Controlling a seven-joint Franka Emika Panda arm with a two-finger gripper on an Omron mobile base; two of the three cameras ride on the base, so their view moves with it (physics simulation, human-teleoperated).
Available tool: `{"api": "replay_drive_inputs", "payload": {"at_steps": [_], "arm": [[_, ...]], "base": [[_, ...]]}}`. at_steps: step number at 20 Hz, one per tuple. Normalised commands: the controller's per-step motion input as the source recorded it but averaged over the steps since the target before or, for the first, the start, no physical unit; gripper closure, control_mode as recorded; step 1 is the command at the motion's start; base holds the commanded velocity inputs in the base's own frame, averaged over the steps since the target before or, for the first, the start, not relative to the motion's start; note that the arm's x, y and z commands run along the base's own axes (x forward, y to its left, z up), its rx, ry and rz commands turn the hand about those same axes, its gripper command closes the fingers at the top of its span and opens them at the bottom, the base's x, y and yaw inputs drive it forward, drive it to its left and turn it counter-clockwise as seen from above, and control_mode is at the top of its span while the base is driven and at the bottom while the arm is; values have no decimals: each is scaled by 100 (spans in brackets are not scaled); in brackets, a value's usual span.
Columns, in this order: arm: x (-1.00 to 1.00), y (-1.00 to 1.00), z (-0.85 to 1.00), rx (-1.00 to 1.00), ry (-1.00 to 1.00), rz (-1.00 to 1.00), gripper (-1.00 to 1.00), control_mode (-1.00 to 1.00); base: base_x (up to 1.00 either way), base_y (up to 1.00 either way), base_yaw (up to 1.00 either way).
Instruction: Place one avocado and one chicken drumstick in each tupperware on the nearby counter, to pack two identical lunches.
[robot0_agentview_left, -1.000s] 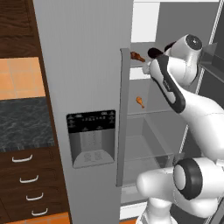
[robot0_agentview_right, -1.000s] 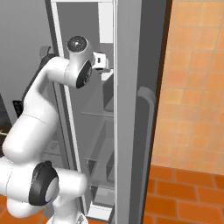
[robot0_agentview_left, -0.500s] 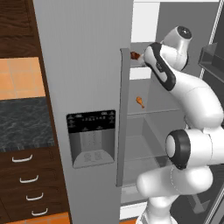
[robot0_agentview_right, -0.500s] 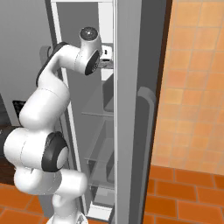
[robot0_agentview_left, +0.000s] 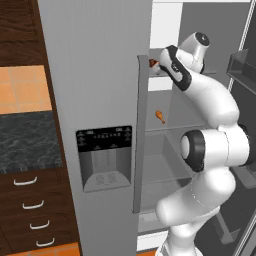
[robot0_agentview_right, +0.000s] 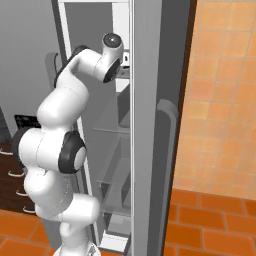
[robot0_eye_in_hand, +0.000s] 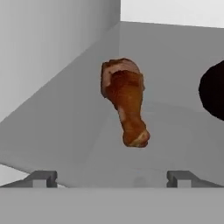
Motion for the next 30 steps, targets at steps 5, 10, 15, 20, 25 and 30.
{"api": "replay_drive_inputs", "payload": {"at_steps": [5, 10, 15, 20, 25, 30], "arm": [[67, 0, 0, 0, 0, 9, -100, -100], [59, 0, -5, 0, 0, 7, -100, -100], [35, 0, -29, 0, 0, 7, 100, -100], [-2, 8, -85, -6, 0, 4, 100, -100], [-20, 16, -80, -5, 0, 2, 100, -100], [-72, -2, -21, 0, -4, 0, 100, -100]], "base": [[0, 0, 0], [0, 0, 0], [0, 0, 0], [0, 0, 0], [0, 0, 0], [0, 0, 0]]}}
